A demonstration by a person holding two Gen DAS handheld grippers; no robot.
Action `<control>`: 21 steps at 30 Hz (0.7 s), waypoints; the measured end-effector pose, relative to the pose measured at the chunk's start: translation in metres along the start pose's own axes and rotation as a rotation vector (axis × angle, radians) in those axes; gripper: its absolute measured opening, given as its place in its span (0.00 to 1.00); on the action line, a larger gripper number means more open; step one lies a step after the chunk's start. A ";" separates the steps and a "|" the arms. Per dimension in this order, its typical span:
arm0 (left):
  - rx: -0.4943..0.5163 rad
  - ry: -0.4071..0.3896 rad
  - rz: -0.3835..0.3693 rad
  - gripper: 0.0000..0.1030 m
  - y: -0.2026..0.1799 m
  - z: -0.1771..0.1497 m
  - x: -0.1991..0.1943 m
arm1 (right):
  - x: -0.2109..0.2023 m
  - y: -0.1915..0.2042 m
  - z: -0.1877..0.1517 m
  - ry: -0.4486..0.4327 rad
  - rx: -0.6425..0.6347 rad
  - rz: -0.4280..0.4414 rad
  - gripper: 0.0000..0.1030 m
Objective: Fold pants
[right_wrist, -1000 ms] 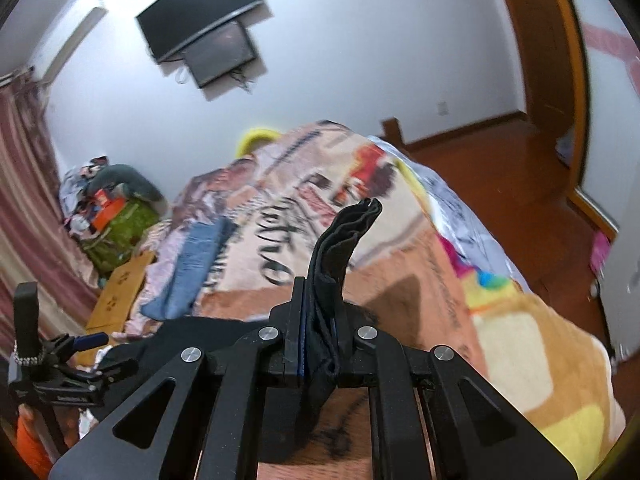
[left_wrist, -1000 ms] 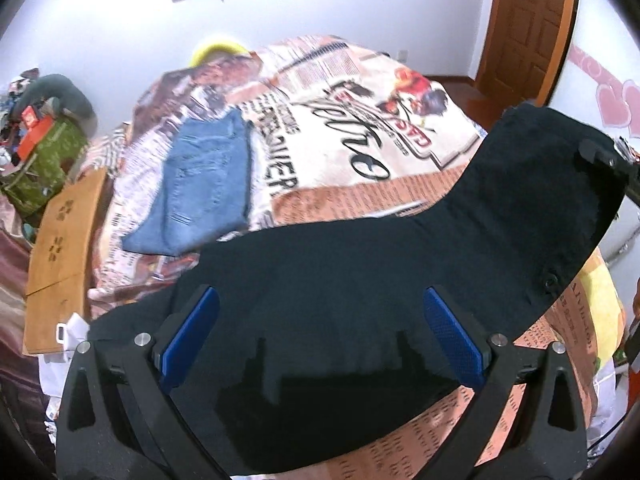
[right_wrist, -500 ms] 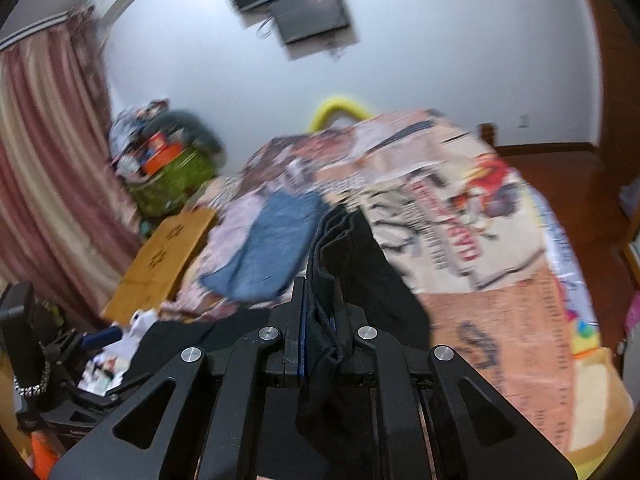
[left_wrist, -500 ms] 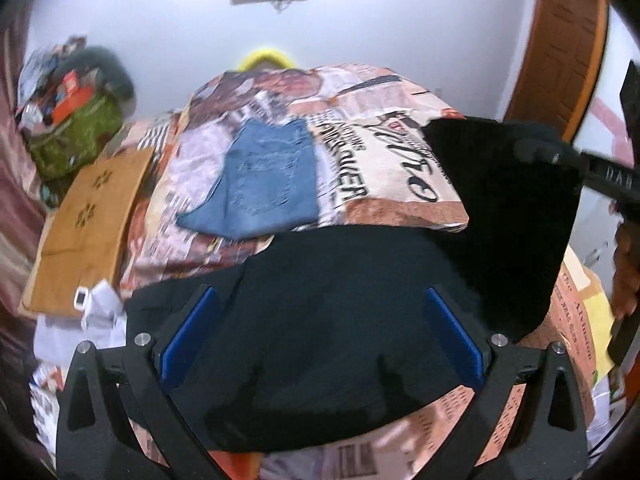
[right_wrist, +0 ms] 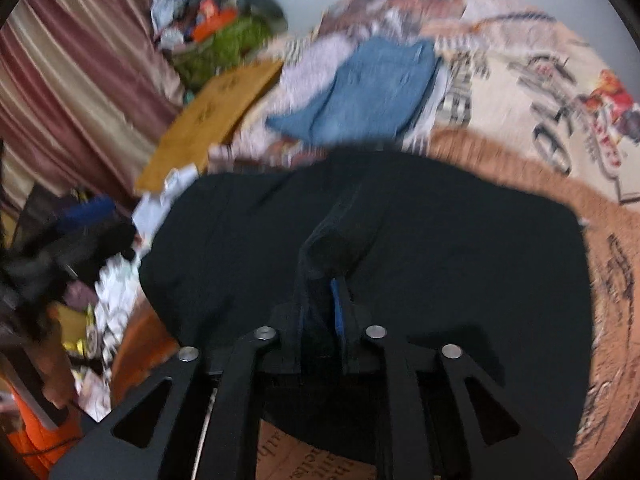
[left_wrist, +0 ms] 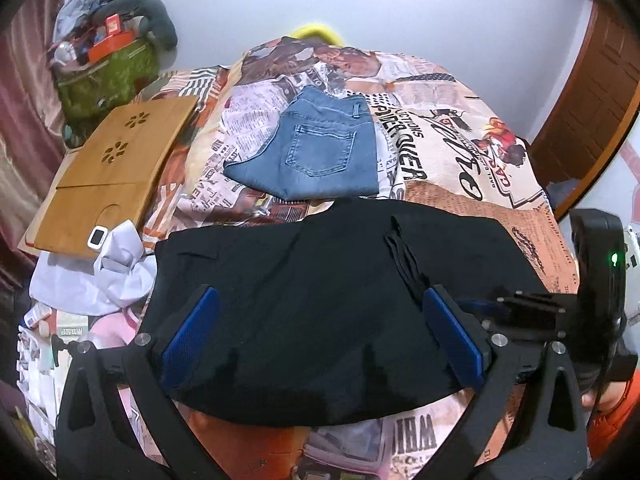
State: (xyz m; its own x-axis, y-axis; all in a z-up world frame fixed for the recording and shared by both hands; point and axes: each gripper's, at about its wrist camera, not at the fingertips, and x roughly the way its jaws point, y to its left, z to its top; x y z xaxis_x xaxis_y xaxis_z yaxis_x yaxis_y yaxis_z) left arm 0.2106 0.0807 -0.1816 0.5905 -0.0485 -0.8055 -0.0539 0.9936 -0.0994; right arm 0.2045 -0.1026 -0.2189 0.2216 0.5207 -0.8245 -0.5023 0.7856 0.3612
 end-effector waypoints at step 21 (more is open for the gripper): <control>0.154 0.026 -0.036 1.00 -0.087 0.053 0.048 | -0.103 -0.090 0.015 -0.222 0.057 -0.223 0.67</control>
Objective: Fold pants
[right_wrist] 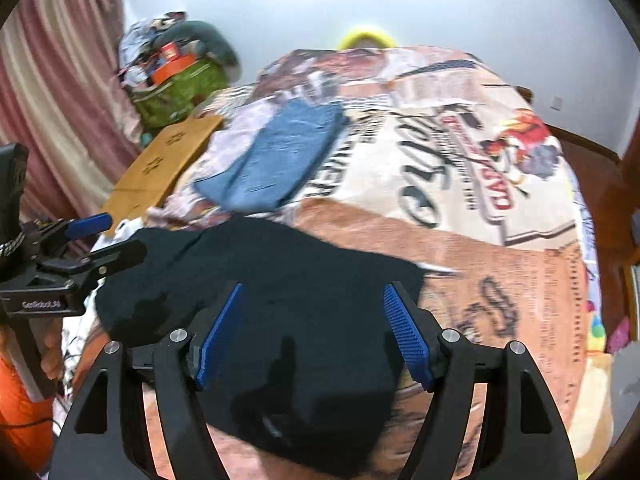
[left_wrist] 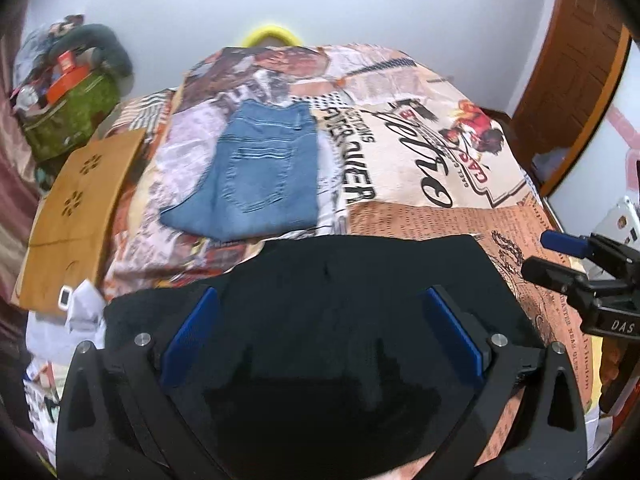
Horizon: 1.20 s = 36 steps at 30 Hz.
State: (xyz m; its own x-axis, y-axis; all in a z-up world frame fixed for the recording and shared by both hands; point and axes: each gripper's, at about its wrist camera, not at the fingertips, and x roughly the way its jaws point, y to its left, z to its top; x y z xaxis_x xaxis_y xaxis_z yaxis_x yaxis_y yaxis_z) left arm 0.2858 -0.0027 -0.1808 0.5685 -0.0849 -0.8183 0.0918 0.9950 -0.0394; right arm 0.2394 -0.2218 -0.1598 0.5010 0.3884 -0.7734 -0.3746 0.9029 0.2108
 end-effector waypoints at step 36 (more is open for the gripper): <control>0.180 0.213 0.066 1.00 -0.044 -0.033 0.079 | 0.045 -0.024 -0.057 0.186 0.031 -0.041 0.77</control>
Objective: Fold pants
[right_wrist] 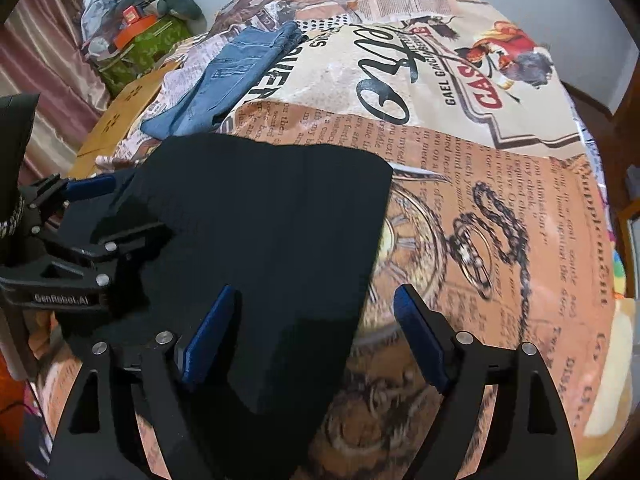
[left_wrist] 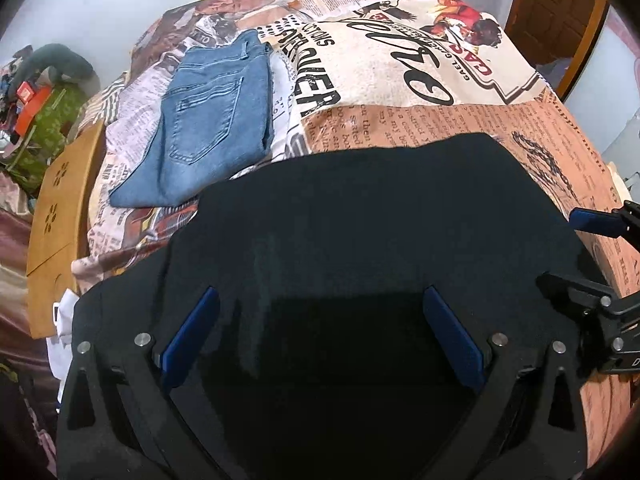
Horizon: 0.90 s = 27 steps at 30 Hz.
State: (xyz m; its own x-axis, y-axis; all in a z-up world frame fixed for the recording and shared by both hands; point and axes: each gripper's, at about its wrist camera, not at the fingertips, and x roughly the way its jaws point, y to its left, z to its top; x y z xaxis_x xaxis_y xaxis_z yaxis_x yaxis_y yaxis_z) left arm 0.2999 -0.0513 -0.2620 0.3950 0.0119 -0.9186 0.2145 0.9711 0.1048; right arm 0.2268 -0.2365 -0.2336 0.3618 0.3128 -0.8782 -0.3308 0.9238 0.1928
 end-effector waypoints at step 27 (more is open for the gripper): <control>-0.443 -0.204 0.133 1.00 0.160 -0.090 -0.097 | -0.051 0.093 0.019 -0.156 -0.165 0.010 0.78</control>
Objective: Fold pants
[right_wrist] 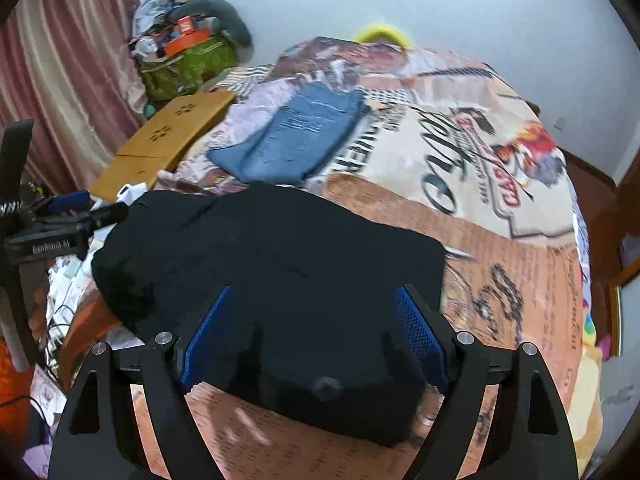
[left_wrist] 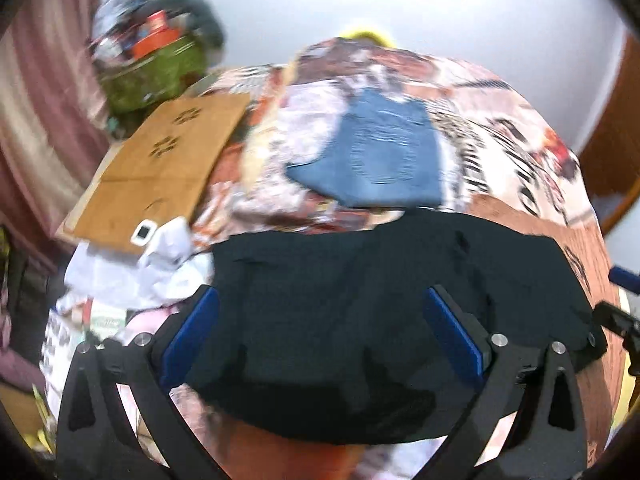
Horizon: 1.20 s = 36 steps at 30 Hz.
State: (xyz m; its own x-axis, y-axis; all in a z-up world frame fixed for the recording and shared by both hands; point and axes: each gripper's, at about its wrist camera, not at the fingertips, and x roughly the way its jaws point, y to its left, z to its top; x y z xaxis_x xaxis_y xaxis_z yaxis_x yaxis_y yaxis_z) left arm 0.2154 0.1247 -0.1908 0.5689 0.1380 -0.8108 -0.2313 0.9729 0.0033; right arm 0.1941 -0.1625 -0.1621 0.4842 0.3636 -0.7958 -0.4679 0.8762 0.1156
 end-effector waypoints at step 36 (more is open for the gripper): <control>-0.504 0.415 -0.505 0.93 0.093 -0.080 0.102 | 0.076 0.029 -0.016 0.203 0.008 -0.004 0.84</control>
State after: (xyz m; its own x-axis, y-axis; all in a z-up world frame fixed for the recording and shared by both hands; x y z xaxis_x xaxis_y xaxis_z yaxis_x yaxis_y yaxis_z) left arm 0.1890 0.2142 -0.3201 0.3843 -0.4699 -0.7947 -0.4078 0.6859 -0.6027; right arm 0.2058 -0.1139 -0.2287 0.3263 0.2896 -0.8998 -0.4597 0.8804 0.1166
